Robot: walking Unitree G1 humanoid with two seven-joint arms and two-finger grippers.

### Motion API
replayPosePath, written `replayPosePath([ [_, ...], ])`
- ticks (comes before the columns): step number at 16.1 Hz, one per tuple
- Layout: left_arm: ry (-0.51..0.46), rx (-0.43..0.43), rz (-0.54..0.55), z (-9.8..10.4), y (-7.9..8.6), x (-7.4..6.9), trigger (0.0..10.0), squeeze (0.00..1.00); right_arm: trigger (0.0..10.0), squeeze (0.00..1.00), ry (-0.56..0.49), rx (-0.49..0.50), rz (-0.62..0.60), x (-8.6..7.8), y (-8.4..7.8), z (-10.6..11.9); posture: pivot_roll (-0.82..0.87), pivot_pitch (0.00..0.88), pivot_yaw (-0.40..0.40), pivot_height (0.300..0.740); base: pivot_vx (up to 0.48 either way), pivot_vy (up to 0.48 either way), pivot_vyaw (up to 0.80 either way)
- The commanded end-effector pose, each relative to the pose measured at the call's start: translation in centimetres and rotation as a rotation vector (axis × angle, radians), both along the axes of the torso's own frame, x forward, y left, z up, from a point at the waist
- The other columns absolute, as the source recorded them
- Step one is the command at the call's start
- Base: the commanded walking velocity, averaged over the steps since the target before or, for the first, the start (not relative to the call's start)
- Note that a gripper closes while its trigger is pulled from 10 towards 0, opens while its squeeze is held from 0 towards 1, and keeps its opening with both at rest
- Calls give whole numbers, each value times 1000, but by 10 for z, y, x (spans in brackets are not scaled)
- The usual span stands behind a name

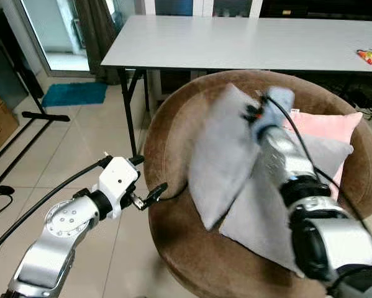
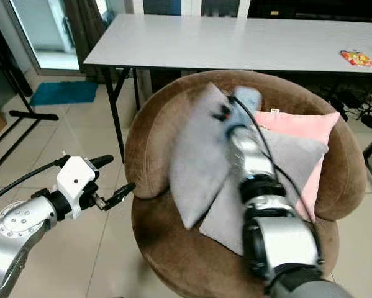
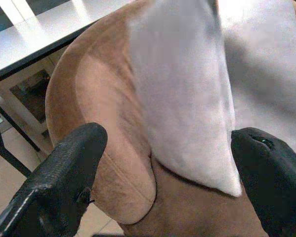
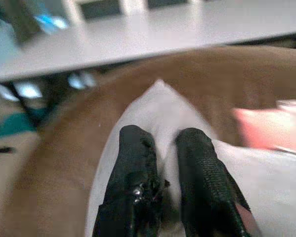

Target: Move the pillow to the sofa from floor

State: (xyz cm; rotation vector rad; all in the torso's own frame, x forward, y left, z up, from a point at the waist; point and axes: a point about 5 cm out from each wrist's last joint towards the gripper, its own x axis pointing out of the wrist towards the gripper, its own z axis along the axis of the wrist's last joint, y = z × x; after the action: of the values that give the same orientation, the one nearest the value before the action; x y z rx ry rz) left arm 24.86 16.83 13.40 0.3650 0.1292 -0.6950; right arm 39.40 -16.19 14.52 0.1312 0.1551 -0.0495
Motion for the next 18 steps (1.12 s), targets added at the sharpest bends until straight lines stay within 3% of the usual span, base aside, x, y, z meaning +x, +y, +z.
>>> replayPosePath([
  [1,3,-6,-12,1,-2,-1,10000,0,10000,1000,-17,27,-15,1,-6,1,-27,0,-8,740,0,0,0],
  [4,-19,-2,37,1,1,2,10000,0,10000,1000,-83,85,-62,1,-27,9,-37,0,4,740,0,0,0],
  [6,-45,5,93,1,4,6,10000,0,10000,1000,-128,48,-94,1,-40,16,-44,0,9,740,0,0,0],
  [7,-92,-28,170,6,4,11,10000,0,10000,1000,-197,1,-91,-2,-50,24,-51,0,14,740,0,0,0],
  [10,-143,-24,261,8,6,16,10000,0,10000,1000,-321,78,-104,-13,-71,36,-64,0,22,740,0,0,0],
  [11,-164,-26,288,9,6,18,10000,0,10000,0,-358,79,-159,-19,-80,39,-65,0,25,740,0,0,0],
  [14,-187,-47,332,12,4,22,10000,0,10000,0,-396,65,-88,-30,-76,44,-73,0,32,740,0,0,0],
  [15,-189,-61,353,11,3,21,10000,0,10000,0,-416,39,-31,-44,-64,49,-75,0,33,740,0,-262,0],
  [18,-195,-64,373,10,3,17,10000,0,10000,0,-424,51,-81,-65,-67,53,-67,0,19,740,0,-277,0],
])
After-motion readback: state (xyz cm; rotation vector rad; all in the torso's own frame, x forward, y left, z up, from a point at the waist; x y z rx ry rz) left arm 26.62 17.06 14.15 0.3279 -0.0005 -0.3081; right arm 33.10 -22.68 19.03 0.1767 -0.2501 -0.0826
